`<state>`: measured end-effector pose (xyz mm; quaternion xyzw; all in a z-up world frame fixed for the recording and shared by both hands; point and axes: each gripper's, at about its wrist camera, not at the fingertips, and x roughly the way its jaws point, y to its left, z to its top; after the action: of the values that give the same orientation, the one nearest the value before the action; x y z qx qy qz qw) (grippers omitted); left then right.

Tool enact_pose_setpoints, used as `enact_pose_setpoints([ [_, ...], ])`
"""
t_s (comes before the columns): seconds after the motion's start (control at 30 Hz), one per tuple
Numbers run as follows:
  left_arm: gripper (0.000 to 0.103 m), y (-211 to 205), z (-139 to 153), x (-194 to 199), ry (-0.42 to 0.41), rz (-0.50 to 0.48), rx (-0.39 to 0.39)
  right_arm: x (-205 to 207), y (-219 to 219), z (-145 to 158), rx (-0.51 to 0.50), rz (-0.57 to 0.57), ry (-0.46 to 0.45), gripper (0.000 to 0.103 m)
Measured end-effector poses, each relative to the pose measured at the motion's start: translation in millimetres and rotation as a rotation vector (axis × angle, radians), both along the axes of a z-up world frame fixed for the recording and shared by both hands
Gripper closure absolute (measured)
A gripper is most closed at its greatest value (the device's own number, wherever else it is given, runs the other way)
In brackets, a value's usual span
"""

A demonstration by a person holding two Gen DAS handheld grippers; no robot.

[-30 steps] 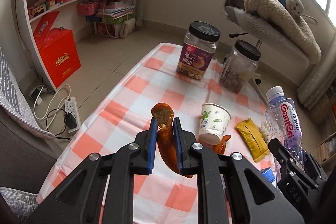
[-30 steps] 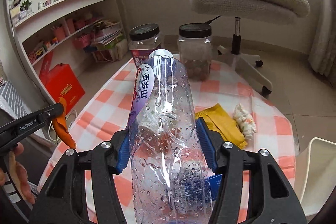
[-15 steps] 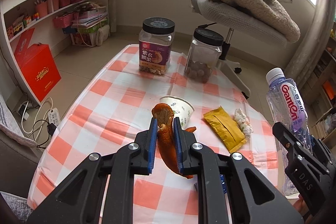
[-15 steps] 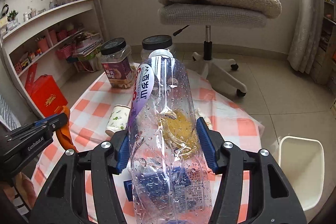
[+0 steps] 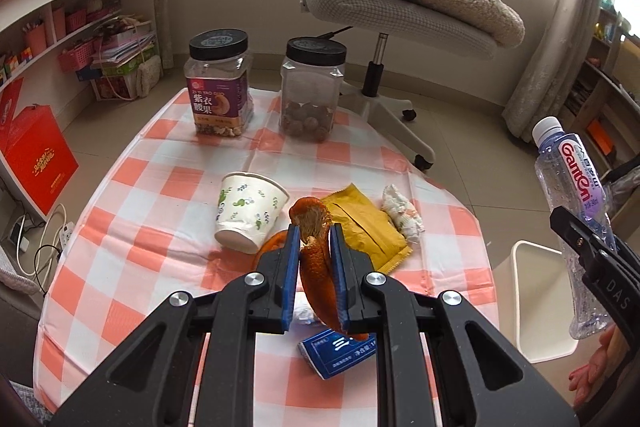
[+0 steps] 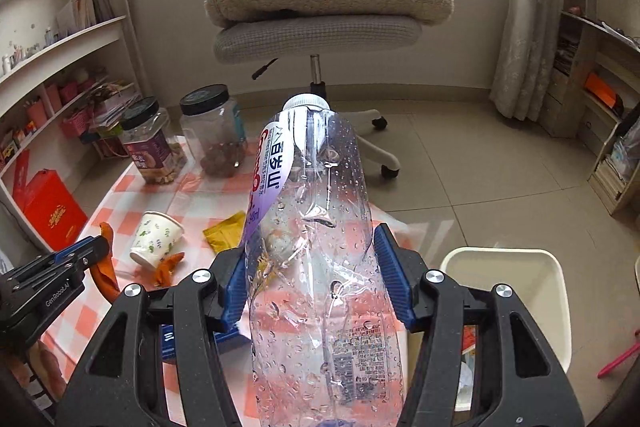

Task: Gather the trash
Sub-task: 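Carry the water bottle toward the bin with the right gripper while the left holds the peel, then open the right gripper over the white bin to drop the water bottle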

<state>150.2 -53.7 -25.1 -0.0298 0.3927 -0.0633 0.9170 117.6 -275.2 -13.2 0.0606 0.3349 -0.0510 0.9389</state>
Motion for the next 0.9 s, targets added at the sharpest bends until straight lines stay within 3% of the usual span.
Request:
enact_pose_setpoints([
  [0.47, 0.087, -91, 2, -8, -0.003, -0.144, -0.006, -39, -127, -11, 0.023, -0.283, 0.107, 0.047],
  [0.63, 0.087, -140, 8, -18, -0.002, -0.232, -0.035, -62, -170, -11, 0.038, -0.401, 0.111, 0.025],
  [0.9, 0.087, -219, 5, -37, 0.014, -0.342, -0.047, -100, -216, 10, -0.026, -0.578, 0.022, 0.012],
])
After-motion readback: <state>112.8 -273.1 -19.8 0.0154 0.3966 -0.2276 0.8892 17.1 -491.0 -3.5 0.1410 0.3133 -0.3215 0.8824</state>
